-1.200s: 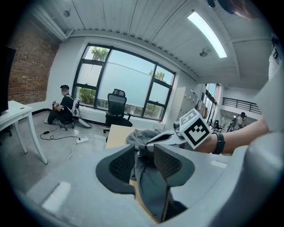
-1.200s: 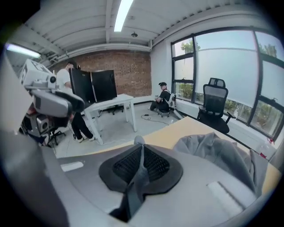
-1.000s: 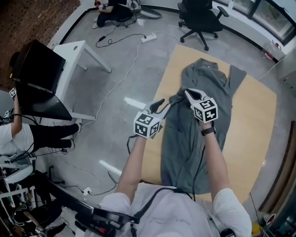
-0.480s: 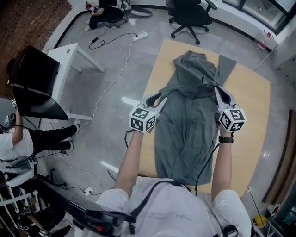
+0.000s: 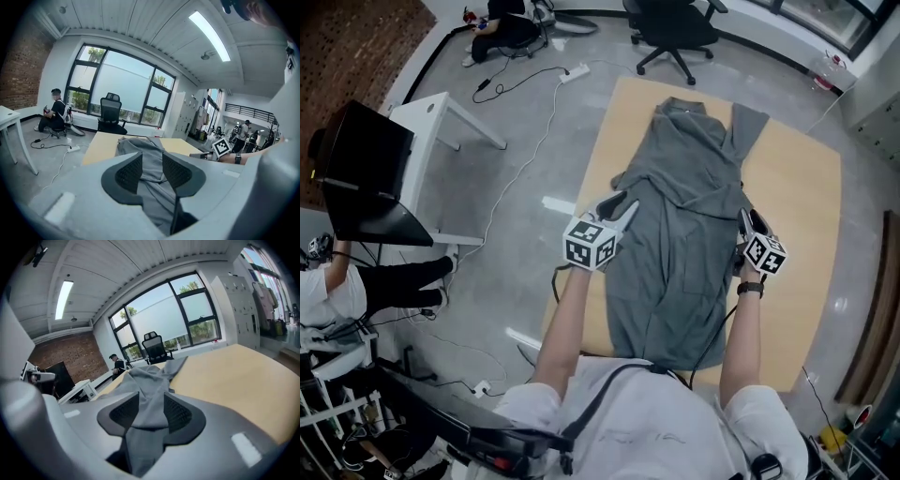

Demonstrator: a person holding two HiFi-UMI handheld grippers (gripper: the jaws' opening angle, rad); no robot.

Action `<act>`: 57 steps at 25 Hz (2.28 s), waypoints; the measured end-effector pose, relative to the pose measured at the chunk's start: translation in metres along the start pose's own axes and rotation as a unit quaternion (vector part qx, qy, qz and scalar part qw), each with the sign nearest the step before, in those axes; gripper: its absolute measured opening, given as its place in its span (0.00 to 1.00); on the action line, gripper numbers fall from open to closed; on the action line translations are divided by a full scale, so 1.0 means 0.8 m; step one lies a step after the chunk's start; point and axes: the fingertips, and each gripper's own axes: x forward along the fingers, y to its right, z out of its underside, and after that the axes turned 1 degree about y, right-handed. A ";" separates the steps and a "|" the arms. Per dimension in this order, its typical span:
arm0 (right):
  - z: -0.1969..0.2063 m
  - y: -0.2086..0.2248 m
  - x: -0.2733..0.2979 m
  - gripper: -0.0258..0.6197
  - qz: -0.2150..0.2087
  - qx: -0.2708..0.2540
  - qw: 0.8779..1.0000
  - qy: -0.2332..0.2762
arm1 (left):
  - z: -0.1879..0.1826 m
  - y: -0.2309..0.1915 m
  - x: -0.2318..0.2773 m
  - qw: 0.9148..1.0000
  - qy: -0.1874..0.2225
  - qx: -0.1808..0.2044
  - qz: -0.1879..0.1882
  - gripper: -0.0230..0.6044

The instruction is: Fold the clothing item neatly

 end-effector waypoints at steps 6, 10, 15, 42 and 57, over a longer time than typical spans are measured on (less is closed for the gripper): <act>0.025 0.018 -0.012 0.31 0.017 0.003 1.000 -0.015 | 0.005 -0.001 0.009 1.000 -0.007 0.000 0.001 0.26; 0.007 -0.001 -0.013 0.30 -0.003 -0.012 1.000 0.003 | 0.015 0.007 0.019 1.000 -0.015 0.003 0.006 0.26; -0.039 -0.066 -0.007 0.20 -0.059 -0.055 0.996 0.038 | 0.007 0.017 0.038 1.000 -0.008 0.018 0.009 0.25; -0.069 0.045 0.059 0.05 -0.038 -0.122 0.991 -0.037 | 0.005 0.049 0.131 0.998 -0.030 0.015 0.053 0.04; -0.135 0.144 0.211 0.11 0.001 -0.094 0.993 -0.074 | 0.006 0.022 0.164 0.998 -0.039 0.005 0.053 0.03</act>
